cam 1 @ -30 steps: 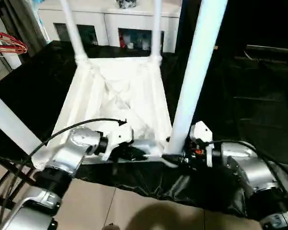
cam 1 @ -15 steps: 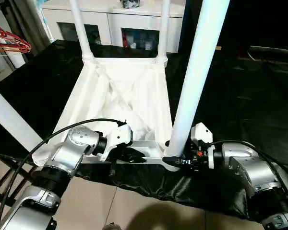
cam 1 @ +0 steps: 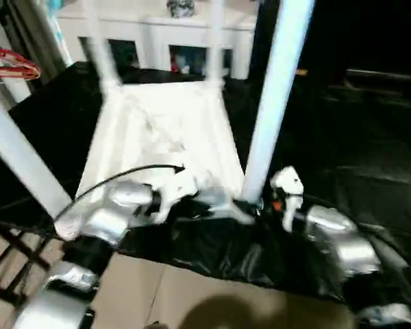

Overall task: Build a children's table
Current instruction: Rotate leg to tighten

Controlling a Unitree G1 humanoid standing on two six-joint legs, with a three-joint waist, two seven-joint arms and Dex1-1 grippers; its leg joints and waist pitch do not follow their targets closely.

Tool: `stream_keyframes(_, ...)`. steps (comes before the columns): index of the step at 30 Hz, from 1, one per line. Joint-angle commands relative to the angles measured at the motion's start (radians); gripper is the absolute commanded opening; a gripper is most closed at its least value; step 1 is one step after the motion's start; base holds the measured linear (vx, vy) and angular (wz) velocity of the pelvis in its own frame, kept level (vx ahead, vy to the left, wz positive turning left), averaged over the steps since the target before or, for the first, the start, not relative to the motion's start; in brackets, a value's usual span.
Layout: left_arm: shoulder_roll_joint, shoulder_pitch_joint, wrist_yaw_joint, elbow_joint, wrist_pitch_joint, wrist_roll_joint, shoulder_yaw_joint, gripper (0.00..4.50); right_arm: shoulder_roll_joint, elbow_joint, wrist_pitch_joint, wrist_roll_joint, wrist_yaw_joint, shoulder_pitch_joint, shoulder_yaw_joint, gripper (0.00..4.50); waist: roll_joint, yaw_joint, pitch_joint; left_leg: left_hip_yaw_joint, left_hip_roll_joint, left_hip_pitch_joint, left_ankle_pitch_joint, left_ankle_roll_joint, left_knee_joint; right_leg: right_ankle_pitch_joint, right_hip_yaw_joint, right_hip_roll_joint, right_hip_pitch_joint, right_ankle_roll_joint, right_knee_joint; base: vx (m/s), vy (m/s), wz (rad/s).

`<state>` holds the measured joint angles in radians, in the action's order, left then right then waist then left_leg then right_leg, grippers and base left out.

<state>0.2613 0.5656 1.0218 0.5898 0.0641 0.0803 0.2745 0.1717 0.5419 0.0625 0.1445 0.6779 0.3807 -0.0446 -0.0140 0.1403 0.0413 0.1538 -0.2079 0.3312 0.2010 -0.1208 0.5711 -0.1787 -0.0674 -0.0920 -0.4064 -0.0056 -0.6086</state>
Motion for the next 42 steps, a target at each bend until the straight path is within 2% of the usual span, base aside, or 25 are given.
stream_keyframes(1, -0.093, 0.025, -0.098, -0.038, 0.017, -0.004, 0.019, 0.00, -0.071, 0.105, 0.020, -0.050, -0.186, 0.022, -0.013, 2.50, 0.021, 0.004, -0.049, 0.007, -0.007, 0.019, 0.216, 0.006, -0.078, -0.460, 0.034, -0.053, 0.051, -0.102, 0.093, 0.000, 0.000, 0.00)
stream_keyframes(2, -0.100, 0.023, -0.107, -0.040, 0.020, -0.002, 0.020, 0.00, -0.078, 0.110, 0.020, -0.049, -0.200, 0.024, -0.009, 2.50, 0.015, 0.000, -0.048, 0.005, -0.005, 0.017, 0.223, 0.002, -0.078, -0.488, 0.033, -0.054, 0.048, -0.095, 0.097, 0.000, 0.000, 0.00)
stream_keyframes(4, -0.130, 0.015, -0.148, -0.049, 0.036, 0.007, 0.025, 0.00, -0.111, 0.133, 0.020, -0.045, -0.264, 0.034, 0.009, 2.50, 0.016, -0.001, -0.050, 0.006, -0.006, 0.015, 0.222, 0.012, -0.077, -0.459, 0.035, -0.051, 0.046, -0.093, 0.099, 0.000, 0.000, 0.00)
stream_keyframes(6, -0.152, 0.011, -0.186, -0.051, 0.040, 0.018, 0.029, 0.00, -0.132, 0.149, 0.018, -0.048, -0.303, 0.042, 0.012, 2.50, 0.019, 0.000, -0.053, 0.007, -0.006, 0.020, 0.196, 0.021, -0.076, -0.365, 0.036, -0.047, 0.049, -0.111, 0.088, 0.000, 0.000, 0.00)
stream_keyframes(8, -0.169, 0.008, -0.214, -0.049, 0.041, 0.027, 0.033, 0.00, -0.151, 0.165, 0.013, -0.055, -0.338, 0.049, 0.015, 2.50, 0.016, 0.003, -0.054, 0.008, -0.005, 0.021, 0.181, 0.029, -0.074, -0.312, 0.037, -0.045, 0.051, -0.126, 0.083, 0.000, 0.000, 0.00)
stream_keyframes(9, -0.204, 0.004, -0.275, -0.041, 0.036, 0.055, 0.047, 0.00, -0.212, 0.214, -0.002, -0.078, -0.425, 0.082, 0.008, 2.50, 0.014, 0.001, -0.053, 0.008, -0.006, 0.022, 0.178, 0.024, -0.075, -0.291, 0.038, -0.045, 0.050, -0.135, 0.082, 0.000, 0.000, 0.00)
stream_keyframes(11, -0.214, 0.005, -0.292, -0.037, 0.030, 0.071, 0.056, 0.00, -0.247, 0.253, -0.036, -0.096, -0.467, 0.110, 0.002, 2.50, 0.012, -0.001, -0.052, 0.008, -0.003, 0.021, 0.198, 0.017, -0.076, -0.316, 0.036, -0.045, 0.051, -0.133, 0.084, 0.000, 0.000, 0.00)
stream_keyframes(12, -0.213, 0.006, -0.287, -0.039, 0.029, 0.076, 0.060, 0.00, -0.255, 0.268, -0.056, -0.105, -0.475, 0.120, 0.000, 2.50, 0.007, -0.002, -0.053, 0.007, -0.005, 0.020, 0.215, 0.013, -0.078, -0.337, 0.037, -0.048, 0.049, -0.129, 0.086, 0.000, 0.000, 0.00)
stream_keyframes(13, -0.212, 0.005, -0.282, -0.041, 0.029, 0.079, 0.062, 0.00, -0.259, 0.277, -0.069, -0.110, -0.480, 0.125, -0.001, 3.06, 0.009, -0.005, -0.052, 0.007, -0.003, 0.018, 0.233, 0.013, -0.079, -0.355, 0.036, -0.046, 0.048, -0.122, 0.089, 0.000, 0.000, 0.00)
stream_keyframes(14, -0.206, 0.005, -0.274, -0.045, 0.029, 0.081, 0.065, 0.00, -0.259, 0.277, -0.078, -0.107, -0.465, 0.128, -0.003, 3.06, 0.009, -0.005, -0.052, 0.007, -0.004, 0.018, 0.240, 0.014, -0.079, -0.359, 0.037, -0.047, 0.047, -0.120, 0.090, 0.000, 0.000, 0.00)
stream_keyframes(15, -0.196, 0.005, -0.260, -0.048, 0.027, 0.079, 0.066, 0.00, -0.253, 0.269, -0.080, -0.101, -0.446, 0.127, -0.003, 3.20, 0.001, -0.004, -0.052, 0.006, -0.005, 0.018, 0.246, 0.017, -0.080, -0.358, 0.037, -0.047, 0.048, -0.118, 0.090, 0.000, 0.000, 0.00)
stream_keyframes(16, -0.189, 0.005, -0.253, -0.051, 0.027, 0.077, 0.068, 0.00, -0.250, 0.266, -0.084, -0.098, -0.436, 0.127, -0.001, 3.20, 0.005, -0.006, -0.051, 0.006, -0.005, 0.019, 0.248, 0.019, -0.080, -0.348, 0.037, -0.045, 0.048, -0.118, 0.090, 0.000, 0.000, 0.00)
stream_keyframes(18, -0.179, 0.005, -0.242, -0.053, 0.025, 0.077, 0.070, 0.00, -0.242, 0.260, -0.089, -0.093, -0.425, 0.126, 0.005, 3.37, -0.002, -0.007, -0.052, 0.005, -0.005, 0.019, 0.246, 0.018, -0.080, -0.315, 0.038, -0.044, 0.049, -0.128, 0.087, 0.000, 0.000, 0.00)
stream_keyframes(19, -0.165, 0.005, -0.223, -0.054, 0.021, 0.074, 0.068, 0.00, -0.226, 0.246, -0.091, -0.094, -0.405, 0.120, 0.003, 3.48, -0.004, -0.007, -0.053, 0.005, -0.005, 0.020, 0.246, 0.019, -0.080, -0.295, 0.038, -0.044, 0.050, -0.136, 0.085, 0.000, 0.000, 0.00)
stream_keyframes(20, -0.155, 0.005, -0.210, -0.054, 0.017, 0.072, 0.067, 0.00, -0.216, 0.245, -0.100, -0.097, -0.393, 0.119, 0.004, 3.55, -0.001, -0.009, -0.053, 0.006, -0.005, 0.021, 0.244, 0.021, -0.079, -0.285, 0.038, -0.043, 0.051, -0.139, 0.085, 0.000, 0.000, 0.00)
stream_keyframes(21, -0.141, 0.005, -0.190, -0.056, 0.009, 0.067, 0.064, 0.00, -0.195, 0.226, -0.104, -0.099, -0.370, 0.111, 0.001, 3.60, -0.007, -0.009, -0.054, 0.005, -0.006, 0.021, 0.239, 0.021, -0.079, -0.262, 0.037, -0.043, 0.052, -0.149, 0.081, 0.000, 0.000, 0.00)
stream_keyframes(22, -0.130, 0.005, -0.172, -0.057, 0.005, 0.062, 0.061, 0.00, -0.175, 0.210, -0.104, -0.097, -0.341, 0.103, -0.003, 3.71, -0.002, -0.011, -0.056, 0.006, -0.005, 0.020, 0.230, 0.027, -0.076, -0.235, 0.037, -0.042, 0.054, -0.157, 0.080, 0.000, 0.000, 0.00)
stream_keyframes(23, -0.124, 0.004, -0.163, -0.059, 0.004, 0.059, 0.059, 0.00, -0.162, 0.199, -0.104, -0.094, -0.322, 0.097, -0.004, 3.82, -0.003, -0.011, -0.057, 0.006, -0.006, 0.021, 0.220, 0.030, -0.075, -0.217, 0.037, -0.042, 0.055, -0.164, 0.077, 0.000, 0.000, 0.00)
stream_keyframes(27, -0.077, -0.002, -0.081, -0.064, -0.020, 0.039, 0.055, 0.00, -0.073, 0.109, -0.093, -0.077, -0.141, 0.053, -0.041, 3.82, -0.001, -0.008, -0.059, 0.009, -0.004, 0.024, 0.161, 0.054, -0.067, -0.106, 0.037, -0.040, 0.064, -0.198, 0.065, 0.000, 0.000, 0.00)
stream_keyframes(28, -0.049, -0.008, -0.036, -0.069, -0.032, 0.027, 0.054, 0.00, -0.025, 0.059, -0.084, -0.058, -0.030, 0.031, -0.061, 3.82, -0.006, -0.007, -0.061, 0.010, -0.004, 0.021, 0.151, 0.066, -0.063, -0.075, 0.037, -0.038, 0.062, -0.209, 0.063, 0.000, 0.000, 0.00)
stream_keyframes(30, -0.033, -0.010, -0.007, -0.068, -0.045, 0.018, 0.052, 0.00, 0.000, 0.038, -0.084, -0.047, 0.032, 0.023, -0.069, 3.82, -0.006, -0.003, -0.061, 0.011, -0.007, 0.020, 0.142, 0.083, -0.061, -0.036, 0.037, -0.037, 0.062, -0.223, 0.059, 0.000, 0.000, 0.00)
stream_keyframes(35, -0.003, -0.023, 0.079, -0.081, -0.074, -0.023, 0.047, 0.00, 0.075, -0.005, -0.099, -0.018, 0.203, 0.013, -0.099, 3.82, -0.007, 0.006, -0.058, 0.014, -0.011, 0.017, 0.156, 0.082, -0.061, -0.066, 0.037, -0.040, 0.062, -0.245, 0.061, 0.000, 0.000, 0.00)
stream_keyframes(39, 0.031, -0.028, 0.172, -0.103, -0.067, -0.067, 0.046, 0.00, 0.122, -0.045, -0.066, 0.022, 0.331, 0.013, -0.108, 3.82, -0.006, 0.009, -0.058, 0.013, -0.013, 0.021, 0.156, 0.086, -0.061, -0.085, 0.035, -0.040, 0.065, -0.248, 0.058, 0.000, 0.000, 0.00)
stream_keyframes(41, 0.053, -0.028, 0.218, -0.105, -0.074, -0.081, 0.051, 0.00, 0.151, -0.069, -0.036, 0.042, 0.407, 0.011, -0.121, 3.82, -0.001, 0.010, -0.057, 0.013, -0.014, 0.021, 0.153, 0.091, -0.060, -0.089, 0.035, -0.040, 0.064, -0.246, 0.059, 0.000, 0.000, 0.00)
stream_keyframes(42, 0.055, -0.028, 0.221, -0.105, -0.074, -0.082, 0.051, 0.00, 0.153, -0.070, -0.035, 0.043, 0.412, 0.011, -0.122, 3.82, -0.002, 0.011, -0.057, 0.014, -0.013, 0.022, 0.149, 0.092, -0.060, -0.101, 0.035, -0.041, 0.064, -0.244, 0.060, 0.000, 0.000, 0.00)
